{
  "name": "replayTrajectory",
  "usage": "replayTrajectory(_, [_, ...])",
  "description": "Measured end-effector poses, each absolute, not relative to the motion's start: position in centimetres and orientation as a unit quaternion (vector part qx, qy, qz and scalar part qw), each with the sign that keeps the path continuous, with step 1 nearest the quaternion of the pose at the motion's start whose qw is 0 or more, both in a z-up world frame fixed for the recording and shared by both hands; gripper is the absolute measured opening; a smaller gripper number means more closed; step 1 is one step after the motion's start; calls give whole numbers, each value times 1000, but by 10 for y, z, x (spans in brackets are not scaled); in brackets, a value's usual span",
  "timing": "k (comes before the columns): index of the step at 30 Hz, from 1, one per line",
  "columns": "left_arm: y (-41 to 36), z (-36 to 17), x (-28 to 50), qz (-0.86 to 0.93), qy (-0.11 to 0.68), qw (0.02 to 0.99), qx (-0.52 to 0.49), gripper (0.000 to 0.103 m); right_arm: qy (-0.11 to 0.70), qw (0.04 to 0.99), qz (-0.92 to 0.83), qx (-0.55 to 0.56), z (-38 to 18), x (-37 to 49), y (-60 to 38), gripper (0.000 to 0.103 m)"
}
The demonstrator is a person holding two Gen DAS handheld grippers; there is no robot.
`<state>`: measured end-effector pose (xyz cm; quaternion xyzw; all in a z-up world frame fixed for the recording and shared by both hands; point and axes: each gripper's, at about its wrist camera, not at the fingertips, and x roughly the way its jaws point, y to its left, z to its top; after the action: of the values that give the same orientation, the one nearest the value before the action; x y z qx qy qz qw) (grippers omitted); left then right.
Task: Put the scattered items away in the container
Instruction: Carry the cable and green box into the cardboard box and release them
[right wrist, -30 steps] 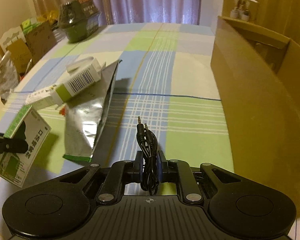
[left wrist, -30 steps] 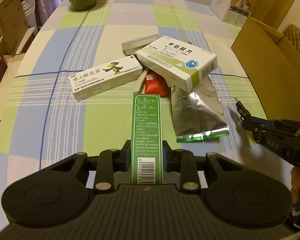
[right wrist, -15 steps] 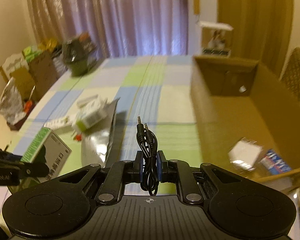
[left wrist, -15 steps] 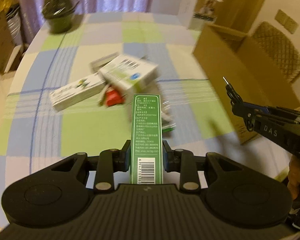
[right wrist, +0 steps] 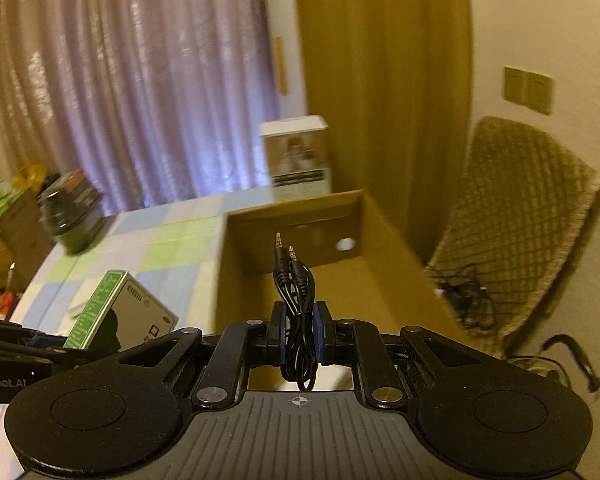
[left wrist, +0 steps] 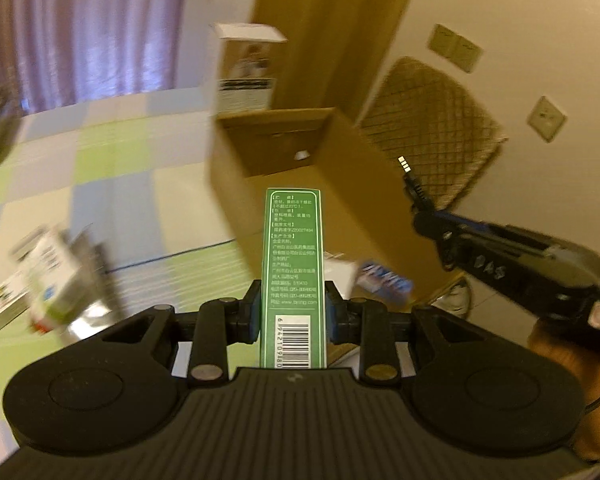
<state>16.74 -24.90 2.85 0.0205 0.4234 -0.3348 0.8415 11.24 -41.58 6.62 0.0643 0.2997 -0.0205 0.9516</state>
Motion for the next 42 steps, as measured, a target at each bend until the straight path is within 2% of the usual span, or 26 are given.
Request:
replayTrajectory(7, [-302, 17, 174, -350, 436, 829, 19, 25, 308, 948, -35, 69, 57, 112, -446, 16])
replayTrajectory(19, [-324, 2, 190, -331, 445, 832, 5, 25, 320, 944, -36, 80, 39, 116, -463, 16])
replayTrajectory(23, [-322, 3, 192, -322, 442, 837, 1, 30, 321, 943, -34, 80, 38, 119, -463, 16])
replayTrajectory(42, [-289, -2, 186, -301, 447, 842, 7, 34, 329, 942, -11, 67, 36, 125, -447, 16])
